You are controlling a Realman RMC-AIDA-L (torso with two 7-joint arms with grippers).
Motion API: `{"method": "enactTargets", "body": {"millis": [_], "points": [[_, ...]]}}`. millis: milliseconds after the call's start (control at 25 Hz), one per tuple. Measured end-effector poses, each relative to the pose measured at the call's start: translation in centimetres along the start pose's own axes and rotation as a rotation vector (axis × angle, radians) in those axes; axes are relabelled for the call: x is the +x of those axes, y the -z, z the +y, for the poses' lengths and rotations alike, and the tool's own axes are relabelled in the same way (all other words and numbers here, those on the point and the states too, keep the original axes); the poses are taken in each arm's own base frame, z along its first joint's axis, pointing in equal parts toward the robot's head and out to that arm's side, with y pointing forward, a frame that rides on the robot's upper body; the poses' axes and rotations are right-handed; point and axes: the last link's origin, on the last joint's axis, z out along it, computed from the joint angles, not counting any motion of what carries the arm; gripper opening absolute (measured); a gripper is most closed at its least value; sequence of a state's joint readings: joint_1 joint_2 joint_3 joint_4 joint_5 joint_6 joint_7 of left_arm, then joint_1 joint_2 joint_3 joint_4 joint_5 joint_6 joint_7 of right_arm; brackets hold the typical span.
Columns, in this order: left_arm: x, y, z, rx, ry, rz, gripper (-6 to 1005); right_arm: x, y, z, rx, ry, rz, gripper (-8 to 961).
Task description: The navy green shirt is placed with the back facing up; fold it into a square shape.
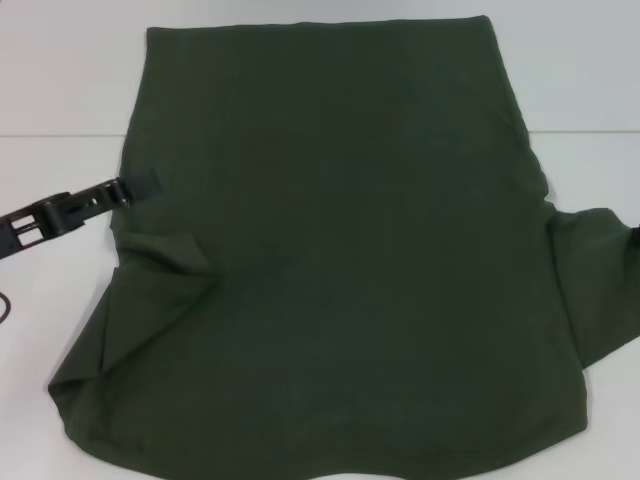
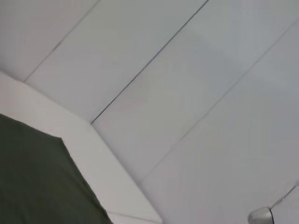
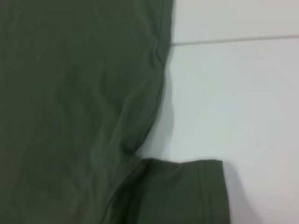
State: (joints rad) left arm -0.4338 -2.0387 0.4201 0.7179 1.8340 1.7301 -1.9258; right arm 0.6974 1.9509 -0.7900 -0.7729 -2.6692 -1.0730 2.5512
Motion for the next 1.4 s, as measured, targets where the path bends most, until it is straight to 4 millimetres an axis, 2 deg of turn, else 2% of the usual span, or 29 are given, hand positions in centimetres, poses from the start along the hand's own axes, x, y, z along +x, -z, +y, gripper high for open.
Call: {"method": "enactTargets", "body": {"millis": [320, 720, 880, 1120, 1280, 1400], "points": [[0.0, 0.8, 0.0, 0.006, 0.012, 0.030, 824, -0.6, 0.5, -0.9, 0.022, -0.028, -0.022, 43], [0.0, 0.8, 0.0, 0.002, 0.011, 0.031, 824, -1.0, 1.2, -1.6, 0.011, -0.098, -0.043, 49], [0.1, 0.6, 0.0, 0.001, 0.011, 0.031, 825, -1.0, 1.6, -0.5, -0.045, -0.087, 0.002, 51], [0.3, 0.6, -0.1, 0.005, 0.010, 0.039, 825, -1.6, 4.0, 0.8, -0.132, -0.094, 0.030, 54], [0.4, 0.5, -0.1, 0.004, 0.007, 0.042, 824, -2.3, 4.9, 2.6, -0.233, -0.085, 0.029, 56], [0.5, 0.4, -0.1, 0.003, 0.005, 0.045, 824, -2.8, 4.7, 4.4, -0.299, -0.070, 0.041, 58]]}}
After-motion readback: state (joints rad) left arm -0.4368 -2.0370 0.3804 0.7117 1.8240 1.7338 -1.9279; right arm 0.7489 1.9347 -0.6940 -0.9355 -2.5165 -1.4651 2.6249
